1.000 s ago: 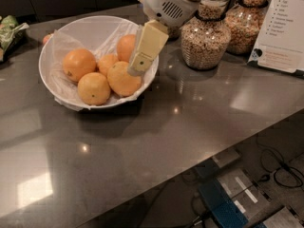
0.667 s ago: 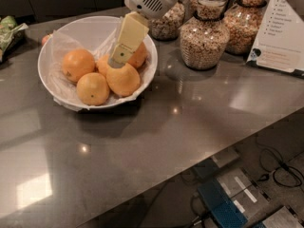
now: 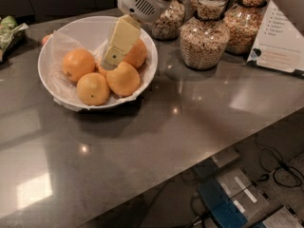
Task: Pick orange from white bowl
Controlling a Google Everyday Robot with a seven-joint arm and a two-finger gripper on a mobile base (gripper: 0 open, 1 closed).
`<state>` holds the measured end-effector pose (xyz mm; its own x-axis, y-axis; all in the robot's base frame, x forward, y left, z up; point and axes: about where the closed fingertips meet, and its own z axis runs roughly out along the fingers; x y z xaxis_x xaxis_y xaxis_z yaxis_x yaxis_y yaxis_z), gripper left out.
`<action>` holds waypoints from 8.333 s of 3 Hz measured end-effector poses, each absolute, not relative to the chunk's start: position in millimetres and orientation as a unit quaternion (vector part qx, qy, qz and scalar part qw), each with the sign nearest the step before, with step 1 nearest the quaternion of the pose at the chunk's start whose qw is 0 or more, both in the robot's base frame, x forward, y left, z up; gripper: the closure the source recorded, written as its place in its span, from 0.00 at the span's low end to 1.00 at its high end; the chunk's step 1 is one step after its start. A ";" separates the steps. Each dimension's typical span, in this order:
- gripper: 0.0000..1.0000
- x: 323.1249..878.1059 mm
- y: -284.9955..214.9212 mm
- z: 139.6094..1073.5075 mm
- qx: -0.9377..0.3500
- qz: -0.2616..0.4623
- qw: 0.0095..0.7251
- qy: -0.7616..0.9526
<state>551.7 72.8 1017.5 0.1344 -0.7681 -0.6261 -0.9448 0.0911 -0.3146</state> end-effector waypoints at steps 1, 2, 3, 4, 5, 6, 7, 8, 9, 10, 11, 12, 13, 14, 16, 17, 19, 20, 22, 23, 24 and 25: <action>0.00 559.5 106.5 1000.9 -0.651 0.162 0.359 0.649; 0.00 565.0 132.2 984.7 -0.636 0.193 0.356 0.657; 0.00 566.2 162.3 966.6 -0.628 0.224 0.346 0.661; 0.00 566.3 162.4 966.6 -0.628 0.224 0.346 0.661; 0.00 572.7 169.6 963.3 -0.624 0.214 0.350 0.665; 0.00 587.9 172.4 958.0 -0.616 0.184 0.349 0.682; 0.00 603.1 167.1 953.5 -0.600 0.157 0.348 0.703; 0.00 612.5 166.2 944.0 -0.585 0.148 0.339 0.722; 0.00 625.7 168.1 926.1 -0.575 0.149 0.338 0.730; 0.00 625.7 168.1 926.1 -0.576 0.149 0.338 0.730; 0.19 625.7 168.3 926.1 -0.576 0.150 0.338 0.729; 0.27 625.0 173.0 924.9 -0.581 0.154 0.338 0.724; 0.32 628.9 187.7 913.7 -0.593 0.167 0.336 0.712; 0.14 629.3 187.9 912.4 -0.594 0.167 0.336 0.712; 0.09 628.9 189.5 911.1 -0.594 0.169 0.335 0.712; 0.10 624.6 195.5 906.1 -0.593 0.177 0.333 0.711; 0.22 617.6 205.7 898.6 -0.597 0.180 0.325 0.711; 0.36 614.6 206.9 889.9 -0.595 0.181 0.316 0.716; 0.80 617.6 208.6 897.1 -0.595 0.181 0.317 0.716; 1.00 617.5 208.6 897.1 -0.595 0.181 0.316 0.716; 1.00 611.4 204.0 902.6 -0.595 0.180 0.321 0.715; 1.00 595.7 195.5 930.9 -0.596 0.186 0.356 0.695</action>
Offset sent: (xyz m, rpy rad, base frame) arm 0.0223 0.0856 -0.0524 0.1585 0.1749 -0.0155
